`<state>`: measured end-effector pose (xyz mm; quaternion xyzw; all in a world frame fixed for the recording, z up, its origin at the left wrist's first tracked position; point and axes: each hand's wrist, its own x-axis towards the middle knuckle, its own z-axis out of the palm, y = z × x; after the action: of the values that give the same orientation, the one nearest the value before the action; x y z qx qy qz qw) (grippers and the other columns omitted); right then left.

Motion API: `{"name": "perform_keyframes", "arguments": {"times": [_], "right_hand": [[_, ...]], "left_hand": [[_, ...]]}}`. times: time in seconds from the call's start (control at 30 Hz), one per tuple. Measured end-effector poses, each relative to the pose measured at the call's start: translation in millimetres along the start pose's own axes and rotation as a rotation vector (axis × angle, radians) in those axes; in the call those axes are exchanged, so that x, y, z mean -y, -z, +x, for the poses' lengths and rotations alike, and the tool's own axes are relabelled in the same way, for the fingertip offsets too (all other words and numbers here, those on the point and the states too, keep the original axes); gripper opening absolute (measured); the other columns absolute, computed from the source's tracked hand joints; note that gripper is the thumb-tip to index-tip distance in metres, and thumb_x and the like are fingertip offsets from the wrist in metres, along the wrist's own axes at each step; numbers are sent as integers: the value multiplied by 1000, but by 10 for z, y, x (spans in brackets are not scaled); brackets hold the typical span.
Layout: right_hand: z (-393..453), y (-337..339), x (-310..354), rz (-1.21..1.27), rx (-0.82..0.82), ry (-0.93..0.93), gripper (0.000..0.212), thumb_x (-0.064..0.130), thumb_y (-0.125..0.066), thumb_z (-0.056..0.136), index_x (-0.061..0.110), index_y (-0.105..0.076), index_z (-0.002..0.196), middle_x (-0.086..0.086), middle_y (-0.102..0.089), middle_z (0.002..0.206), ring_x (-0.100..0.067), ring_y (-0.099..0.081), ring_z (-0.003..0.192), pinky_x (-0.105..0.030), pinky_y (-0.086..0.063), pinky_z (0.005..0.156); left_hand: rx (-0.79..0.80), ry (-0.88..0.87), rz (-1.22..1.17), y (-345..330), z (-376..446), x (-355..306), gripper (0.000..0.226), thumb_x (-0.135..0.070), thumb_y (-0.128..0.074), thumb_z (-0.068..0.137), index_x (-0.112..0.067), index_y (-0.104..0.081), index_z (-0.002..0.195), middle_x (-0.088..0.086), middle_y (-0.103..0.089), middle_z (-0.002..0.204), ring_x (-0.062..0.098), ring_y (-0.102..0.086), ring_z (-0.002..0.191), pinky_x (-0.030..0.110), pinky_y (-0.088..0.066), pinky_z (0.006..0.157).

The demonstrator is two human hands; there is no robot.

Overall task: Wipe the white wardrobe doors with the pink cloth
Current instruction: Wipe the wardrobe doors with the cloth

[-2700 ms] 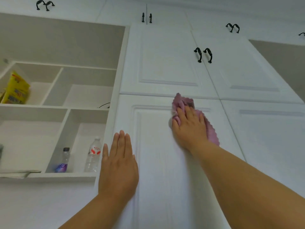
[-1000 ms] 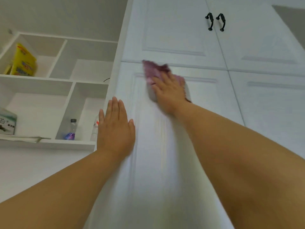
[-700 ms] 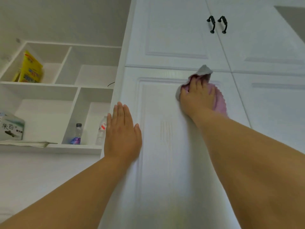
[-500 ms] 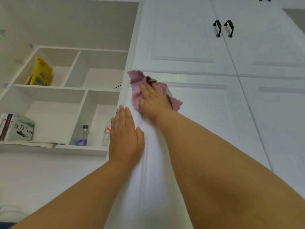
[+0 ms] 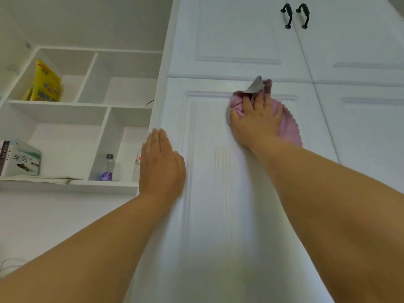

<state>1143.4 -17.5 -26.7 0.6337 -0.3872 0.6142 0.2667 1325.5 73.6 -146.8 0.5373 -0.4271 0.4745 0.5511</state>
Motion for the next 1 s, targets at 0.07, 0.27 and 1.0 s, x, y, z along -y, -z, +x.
{"name": "perform_keyframes", "arguments": {"times": [0.07, 0.27, 1.0], "right_hand": [[-39, -29, 273, 30, 18, -5, 61, 42, -25, 101, 18, -25, 157, -11, -8, 168, -27, 0, 155, -62, 4, 120], [-275, -148, 1118, 210, 10, 409, 61, 28, -21, 101, 10, -18, 159, -8, -16, 165, -26, -5, 153, -26, 27, 110], [-1064, -226, 477, 109, -46, 451, 73, 47, -19, 96, 12, -18, 160, -7, -13, 168, -29, -3, 155, -55, 7, 122]], "left_hand": [[42, -2, -35, 30, 22, 16, 60, -17, -30, 105, -2, -5, 157, 13, -2, 167, 24, 0, 154, 32, 1, 124], [150, -16, -1, 155, 31, 101, 65, -27, -33, 106, -10, 2, 158, 6, 7, 167, 17, 8, 154, 36, 8, 124], [-53, 130, 102, 13, -694, 165, 57, -27, -25, 106, -7, -13, 158, 9, -8, 167, 19, -4, 154, 41, 3, 125]]}}
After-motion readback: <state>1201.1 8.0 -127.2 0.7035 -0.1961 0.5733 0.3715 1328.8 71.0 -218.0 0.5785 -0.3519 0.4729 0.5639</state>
